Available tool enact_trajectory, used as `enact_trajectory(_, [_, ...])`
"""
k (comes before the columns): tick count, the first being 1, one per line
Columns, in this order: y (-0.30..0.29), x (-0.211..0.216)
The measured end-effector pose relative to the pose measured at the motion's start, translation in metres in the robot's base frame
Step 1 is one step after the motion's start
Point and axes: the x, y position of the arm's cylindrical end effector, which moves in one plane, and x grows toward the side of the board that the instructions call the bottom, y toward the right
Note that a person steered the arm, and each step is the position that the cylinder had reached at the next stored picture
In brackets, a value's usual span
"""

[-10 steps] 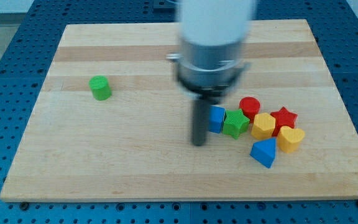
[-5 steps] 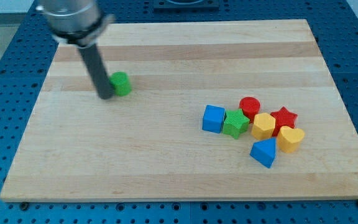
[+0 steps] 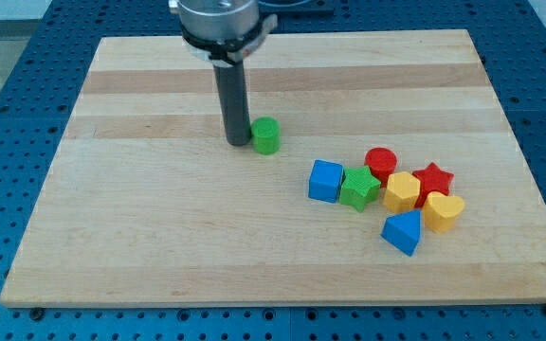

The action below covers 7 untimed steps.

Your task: Push blue blocks and green blocks into the group of blocks

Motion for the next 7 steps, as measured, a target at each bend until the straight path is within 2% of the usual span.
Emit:
enact_trajectory(2, [0.039, -0.008])
enact_trajectory(3, [0.024, -0.054])
enact_trajectory(4, [0.054, -0.059])
enact_trajectory(5, [0.038, -0.025])
enact_trajectory(6, [0.041, -0.019])
enact_trajectory(7, [0.074, -0.036])
